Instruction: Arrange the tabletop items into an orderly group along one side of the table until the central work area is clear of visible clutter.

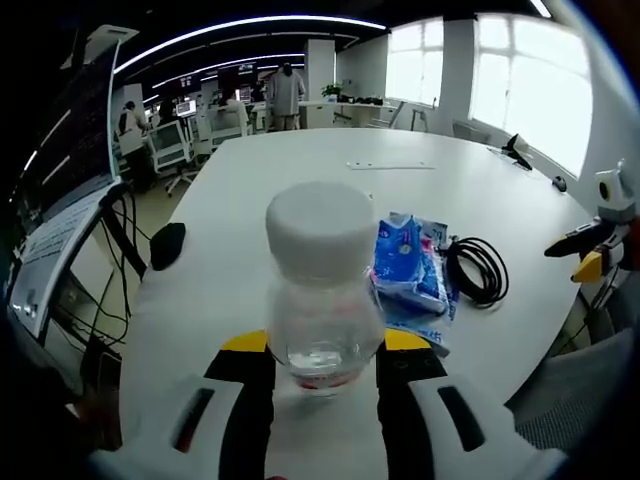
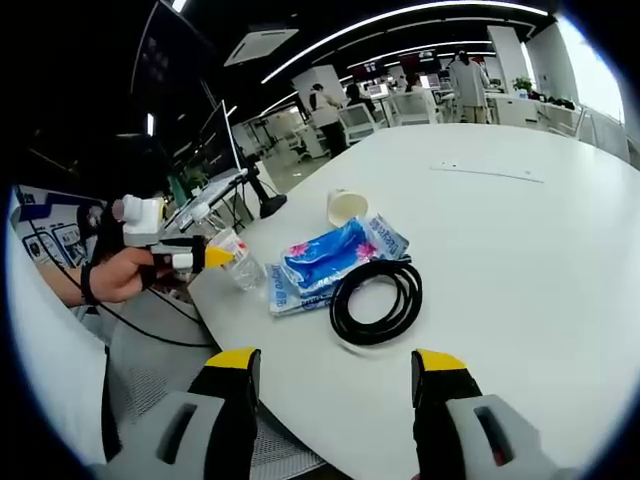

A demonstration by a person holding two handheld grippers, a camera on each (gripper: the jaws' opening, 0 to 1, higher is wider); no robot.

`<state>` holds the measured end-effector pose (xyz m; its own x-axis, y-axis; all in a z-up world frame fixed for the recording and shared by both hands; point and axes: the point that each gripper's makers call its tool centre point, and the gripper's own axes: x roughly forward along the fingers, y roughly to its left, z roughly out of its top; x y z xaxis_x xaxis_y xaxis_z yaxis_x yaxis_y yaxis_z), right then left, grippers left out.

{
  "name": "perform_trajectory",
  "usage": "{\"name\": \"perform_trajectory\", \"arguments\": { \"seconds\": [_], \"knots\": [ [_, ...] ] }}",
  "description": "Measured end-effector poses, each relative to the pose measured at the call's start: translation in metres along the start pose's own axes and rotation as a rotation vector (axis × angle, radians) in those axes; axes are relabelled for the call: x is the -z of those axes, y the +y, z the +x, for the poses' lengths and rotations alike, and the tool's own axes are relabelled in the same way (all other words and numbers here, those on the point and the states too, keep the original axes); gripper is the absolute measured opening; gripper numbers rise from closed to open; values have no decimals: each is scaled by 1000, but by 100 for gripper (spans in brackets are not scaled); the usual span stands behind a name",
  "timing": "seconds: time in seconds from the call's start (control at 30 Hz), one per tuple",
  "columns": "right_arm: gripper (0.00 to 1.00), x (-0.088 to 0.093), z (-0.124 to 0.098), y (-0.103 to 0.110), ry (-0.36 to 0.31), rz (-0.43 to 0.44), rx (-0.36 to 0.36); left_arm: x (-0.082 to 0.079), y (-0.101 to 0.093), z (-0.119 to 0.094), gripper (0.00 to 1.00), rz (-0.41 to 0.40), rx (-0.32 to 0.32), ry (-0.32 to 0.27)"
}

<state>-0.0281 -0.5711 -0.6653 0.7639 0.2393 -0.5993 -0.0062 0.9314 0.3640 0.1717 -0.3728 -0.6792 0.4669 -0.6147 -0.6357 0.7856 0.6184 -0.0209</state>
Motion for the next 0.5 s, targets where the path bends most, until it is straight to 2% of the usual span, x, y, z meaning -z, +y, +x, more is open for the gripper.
{"name": "perform_trajectory", "arguments": {
  "seconds": [0.5],
  "knots": [
    [63,0,-3,-4,1,5,17,-6,11,10,38,-12,-12,-6]
  ]
}}
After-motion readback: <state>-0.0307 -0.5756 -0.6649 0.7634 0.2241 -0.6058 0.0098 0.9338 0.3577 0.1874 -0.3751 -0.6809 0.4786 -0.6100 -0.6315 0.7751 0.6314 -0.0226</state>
